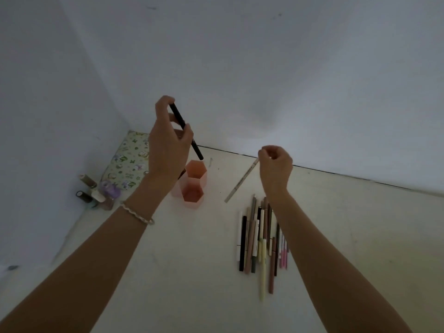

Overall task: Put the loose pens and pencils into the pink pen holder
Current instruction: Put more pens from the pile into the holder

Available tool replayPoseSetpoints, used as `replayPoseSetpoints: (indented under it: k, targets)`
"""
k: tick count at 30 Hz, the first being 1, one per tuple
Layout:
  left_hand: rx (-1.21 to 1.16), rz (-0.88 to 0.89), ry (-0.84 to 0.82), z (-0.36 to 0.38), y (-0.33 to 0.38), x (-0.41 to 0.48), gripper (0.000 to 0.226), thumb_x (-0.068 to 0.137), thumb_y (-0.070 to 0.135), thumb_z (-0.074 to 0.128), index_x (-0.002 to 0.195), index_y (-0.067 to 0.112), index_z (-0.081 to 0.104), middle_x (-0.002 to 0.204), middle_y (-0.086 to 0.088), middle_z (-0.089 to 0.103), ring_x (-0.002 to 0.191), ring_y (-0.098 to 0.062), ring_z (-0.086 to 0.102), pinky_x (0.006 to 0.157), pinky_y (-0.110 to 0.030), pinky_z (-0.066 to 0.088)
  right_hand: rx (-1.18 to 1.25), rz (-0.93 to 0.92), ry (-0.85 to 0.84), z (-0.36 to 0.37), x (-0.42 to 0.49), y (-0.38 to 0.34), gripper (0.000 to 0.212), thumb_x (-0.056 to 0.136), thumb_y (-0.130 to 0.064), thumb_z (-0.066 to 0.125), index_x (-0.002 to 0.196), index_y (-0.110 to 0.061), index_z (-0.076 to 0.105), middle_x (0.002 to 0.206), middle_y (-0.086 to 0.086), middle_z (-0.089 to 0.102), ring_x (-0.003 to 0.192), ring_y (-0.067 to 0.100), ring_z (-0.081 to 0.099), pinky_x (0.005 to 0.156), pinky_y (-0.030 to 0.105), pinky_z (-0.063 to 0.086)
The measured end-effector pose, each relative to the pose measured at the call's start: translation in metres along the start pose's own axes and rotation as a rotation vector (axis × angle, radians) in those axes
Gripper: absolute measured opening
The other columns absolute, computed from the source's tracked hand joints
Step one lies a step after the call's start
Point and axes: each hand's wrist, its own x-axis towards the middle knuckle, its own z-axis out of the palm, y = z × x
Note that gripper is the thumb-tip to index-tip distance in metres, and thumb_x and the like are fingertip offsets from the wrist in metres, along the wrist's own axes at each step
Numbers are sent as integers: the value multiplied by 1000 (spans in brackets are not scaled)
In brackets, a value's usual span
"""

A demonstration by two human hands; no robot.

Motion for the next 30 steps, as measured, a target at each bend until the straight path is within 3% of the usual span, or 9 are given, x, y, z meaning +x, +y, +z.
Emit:
replayPoseSetpoints:
  k: [3, 7, 10, 12, 14, 18, 22, 25, 30]
  targets:
    - [146, 9, -93, 14, -7, 3, 48, 93, 8, 61, 125, 29, 32, 94, 7, 60, 66, -7, 67, 57, -17, 55, 92, 3, 25, -3, 7, -24, 14, 81, -12, 62, 92, -15, 69, 73, -6, 62, 56, 4, 50, 62, 19, 44]
    - [524, 43, -346, 25, -29, -5, 33, 95, 10, 57, 121, 17, 38, 84, -8, 65, 69, -24, 64, 63, -38, 57, 133, -30, 13, -2, 5, -37, 16, 81, -9, 61, 94, -14, 69, 71, -9, 61, 62, 11, 49, 66, 28, 46]
    - [764, 53, -485, 22, -32, 1, 23, 97, 28, 56, 114, 12, 54, 92, -8, 66, 89, -26, 63, 82, -40, 51, 166, -42, 12, 1, 0, -40, 17, 81, -7, 60, 94, -14, 69, 71, -11, 61, 59, 7, 48, 63, 25, 45]
    - [680, 17, -419, 14, -28, 11, 32, 99, 37, 50, 119, 14, 59, 102, -7, 66, 102, -26, 61, 91, -41, 46, 194, -71, 16, 8, -3, -42, 16, 82, -8, 61, 95, -13, 69, 72, -13, 62, 58, 3, 46, 62, 22, 44]
    - [499, -21, -211, 0, -18, 23, 34, 101, 34, 44, 124, 13, 58, 109, -9, 67, 105, -27, 61, 94, -41, 46, 224, -111, 14, 17, -7, -45, 14, 84, -9, 62, 95, -14, 69, 74, -12, 62, 60, 4, 45, 61, 21, 43]
    - [233, -39, 7, -32, 1, 41, 29, 98, 22, 44, 123, 16, 57, 102, -4, 68, 92, -16, 63, 84, -32, 51, 177, -207, -50, 42, -19, -41, 12, 88, -11, 62, 98, -15, 67, 84, -7, 65, 71, 12, 47, 68, 28, 45]
    - [108, -123, -40, -46, 10, 38, 29, 95, 16, 48, 122, 19, 57, 92, 2, 65, 70, -8, 60, 63, -24, 49, 39, -234, -176, 64, -34, -25, 17, 92, -10, 60, 107, -11, 68, 97, 0, 69, 86, 16, 54, 79, 29, 48]
    - [83, -174, -102, -37, 13, 20, 29, 94, 10, 51, 121, 20, 57, 93, 2, 66, 70, -7, 62, 58, -25, 51, -89, -264, -331, 67, -40, -17, 29, 95, -12, 57, 123, -15, 64, 104, -1, 69, 95, 19, 58, 87, 34, 51]
    - [246, -177, -378, 17, 14, -54, 17, 90, 14, 56, 105, 19, 60, 80, 7, 64, 73, -12, 63, 66, -29, 54, -66, -205, -217, 37, -23, -14, 40, 88, 0, 50, 123, -17, 59, 98, 0, 68, 72, 14, 57, 71, 30, 51]
